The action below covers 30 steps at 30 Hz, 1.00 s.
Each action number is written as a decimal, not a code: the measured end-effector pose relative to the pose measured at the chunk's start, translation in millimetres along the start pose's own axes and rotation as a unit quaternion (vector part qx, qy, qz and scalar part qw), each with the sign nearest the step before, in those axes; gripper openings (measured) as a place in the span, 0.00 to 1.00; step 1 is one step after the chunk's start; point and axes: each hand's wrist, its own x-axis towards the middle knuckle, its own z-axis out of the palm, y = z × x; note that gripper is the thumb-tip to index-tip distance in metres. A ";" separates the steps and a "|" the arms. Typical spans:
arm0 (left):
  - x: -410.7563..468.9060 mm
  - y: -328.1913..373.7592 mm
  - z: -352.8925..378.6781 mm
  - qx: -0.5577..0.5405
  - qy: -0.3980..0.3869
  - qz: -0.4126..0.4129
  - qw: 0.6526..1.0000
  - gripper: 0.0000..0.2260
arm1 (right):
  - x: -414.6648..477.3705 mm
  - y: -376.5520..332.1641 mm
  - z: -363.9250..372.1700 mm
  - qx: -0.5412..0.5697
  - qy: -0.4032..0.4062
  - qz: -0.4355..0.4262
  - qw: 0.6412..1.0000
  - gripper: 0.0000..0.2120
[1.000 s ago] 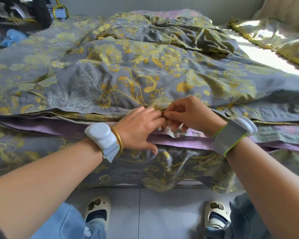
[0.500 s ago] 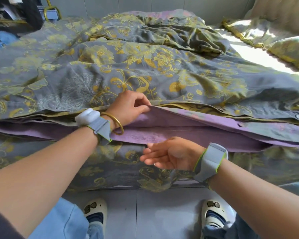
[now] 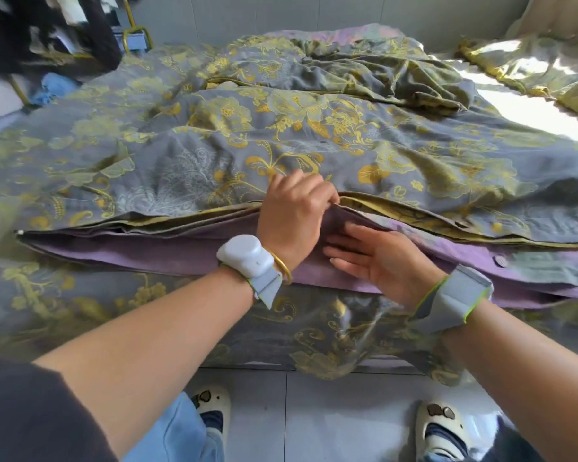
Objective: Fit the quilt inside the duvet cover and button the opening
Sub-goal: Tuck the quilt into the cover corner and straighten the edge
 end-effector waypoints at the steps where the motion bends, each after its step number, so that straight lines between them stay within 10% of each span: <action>1: 0.3 4.1 2.4 0.002 0.017 0.017 1.000 0.06 | 2.8 -3.6 -3.7 0.015 0.001 0.005 1.000 0.11; 14: -37.8 -13.3 -16.7 0.003 -0.066 0.075 0.995 0.07 | 25.2 -31.7 -0.5 -0.058 0.043 0.035 0.997 0.23; 30: -56.9 -95.6 -52.5 -0.116 -0.160 -0.167 0.966 0.14 | 34.2 -28.7 -2.9 -0.060 0.050 0.042 0.996 0.26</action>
